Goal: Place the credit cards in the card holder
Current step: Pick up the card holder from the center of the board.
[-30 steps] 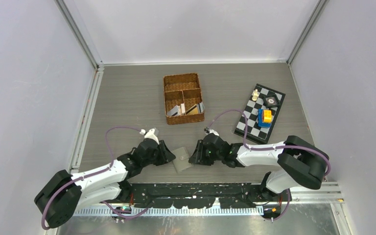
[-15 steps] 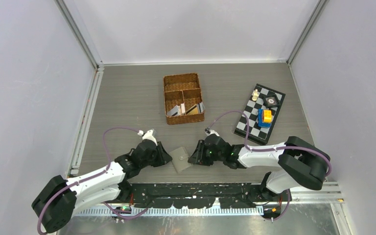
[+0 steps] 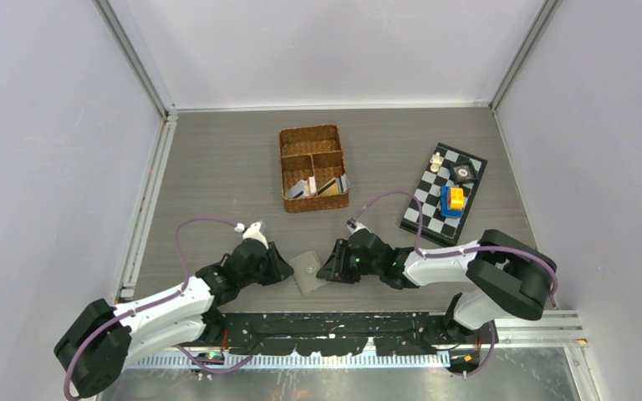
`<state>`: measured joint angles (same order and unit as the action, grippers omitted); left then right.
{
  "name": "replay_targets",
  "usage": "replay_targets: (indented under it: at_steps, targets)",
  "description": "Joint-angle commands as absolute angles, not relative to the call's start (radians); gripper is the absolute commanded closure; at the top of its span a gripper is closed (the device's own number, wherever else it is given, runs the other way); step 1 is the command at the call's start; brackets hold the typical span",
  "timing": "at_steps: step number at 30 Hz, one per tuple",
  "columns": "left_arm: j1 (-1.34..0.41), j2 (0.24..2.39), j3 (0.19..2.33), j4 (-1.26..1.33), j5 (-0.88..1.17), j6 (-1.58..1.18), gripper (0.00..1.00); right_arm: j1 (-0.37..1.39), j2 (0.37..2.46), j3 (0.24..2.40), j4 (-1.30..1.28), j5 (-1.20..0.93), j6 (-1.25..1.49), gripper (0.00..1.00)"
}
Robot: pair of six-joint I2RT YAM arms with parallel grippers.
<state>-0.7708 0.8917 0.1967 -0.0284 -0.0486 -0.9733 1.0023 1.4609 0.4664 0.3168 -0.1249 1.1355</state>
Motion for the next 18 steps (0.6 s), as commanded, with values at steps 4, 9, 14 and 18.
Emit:
replay_targets:
  at_steps: [4,9,14,18]
  targets:
    - [-0.774,0.900,0.172,-0.010,-0.049,-0.976,0.77,1.007,1.536,0.466,0.444,-0.164,1.170,0.64]
    - [-0.773,0.915,0.167,0.013,-0.031,-0.972,0.77,1.008,1.557,0.478,0.455,-0.172,1.176,0.76]
    - [-0.773,0.893,0.206,-0.034,-0.021,-0.948,0.69,1.007,1.520,0.436,0.538,-0.169,1.189,0.99]
    - [-0.772,0.800,0.279,-0.135,-0.021,-0.905,0.54,1.005,1.413,0.395,0.554,-0.134,1.169,1.00]
